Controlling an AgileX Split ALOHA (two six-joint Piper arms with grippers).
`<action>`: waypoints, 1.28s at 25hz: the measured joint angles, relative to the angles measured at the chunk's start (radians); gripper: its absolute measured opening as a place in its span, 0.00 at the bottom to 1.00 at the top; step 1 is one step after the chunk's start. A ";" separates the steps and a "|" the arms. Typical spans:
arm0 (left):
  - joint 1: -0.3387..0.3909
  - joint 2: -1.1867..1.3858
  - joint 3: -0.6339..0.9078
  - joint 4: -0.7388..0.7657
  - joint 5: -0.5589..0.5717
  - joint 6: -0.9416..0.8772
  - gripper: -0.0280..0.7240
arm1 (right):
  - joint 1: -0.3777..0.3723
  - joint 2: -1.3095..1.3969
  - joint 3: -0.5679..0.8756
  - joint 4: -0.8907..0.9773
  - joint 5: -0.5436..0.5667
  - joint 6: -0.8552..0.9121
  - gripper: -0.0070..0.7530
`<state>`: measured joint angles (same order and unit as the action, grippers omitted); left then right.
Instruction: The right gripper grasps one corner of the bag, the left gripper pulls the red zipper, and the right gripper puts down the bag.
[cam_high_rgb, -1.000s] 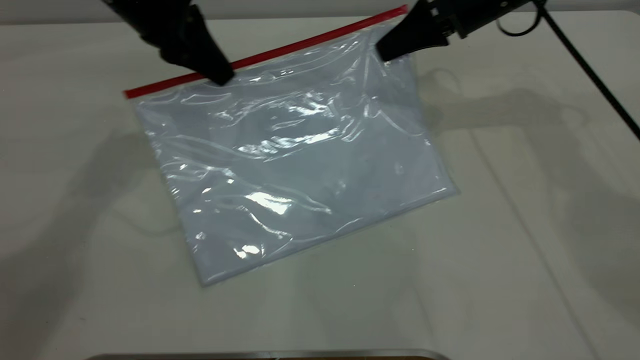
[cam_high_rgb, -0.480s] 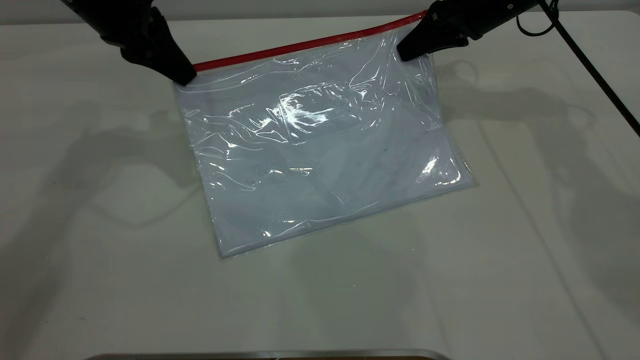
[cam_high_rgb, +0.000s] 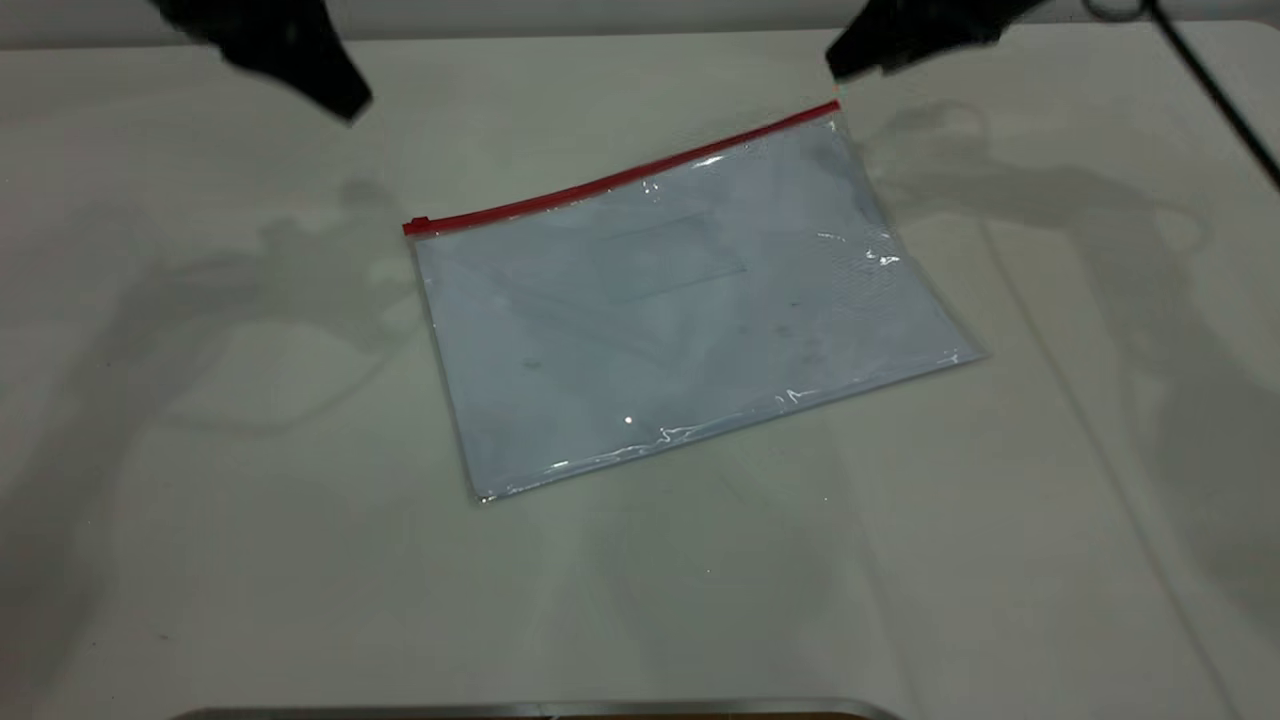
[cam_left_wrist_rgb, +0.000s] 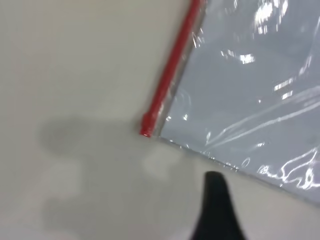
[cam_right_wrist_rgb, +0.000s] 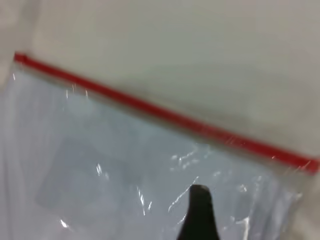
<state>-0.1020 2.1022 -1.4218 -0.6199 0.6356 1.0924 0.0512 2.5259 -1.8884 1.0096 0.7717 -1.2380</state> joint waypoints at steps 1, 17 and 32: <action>0.000 -0.033 0.000 0.022 0.005 -0.042 0.90 | 0.000 -0.031 -0.009 -0.032 0.005 0.035 0.91; 0.000 -0.768 0.000 0.465 0.509 -0.747 0.83 | 0.000 -0.831 -0.020 -0.446 0.372 0.607 0.79; 0.000 -1.262 0.064 0.441 0.532 -0.951 0.78 | 0.000 -1.373 0.336 -0.439 0.463 0.843 0.78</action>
<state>-0.1020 0.8401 -1.3582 -0.1785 1.1674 0.1412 0.0512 1.1534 -1.5520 0.5709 1.2351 -0.3948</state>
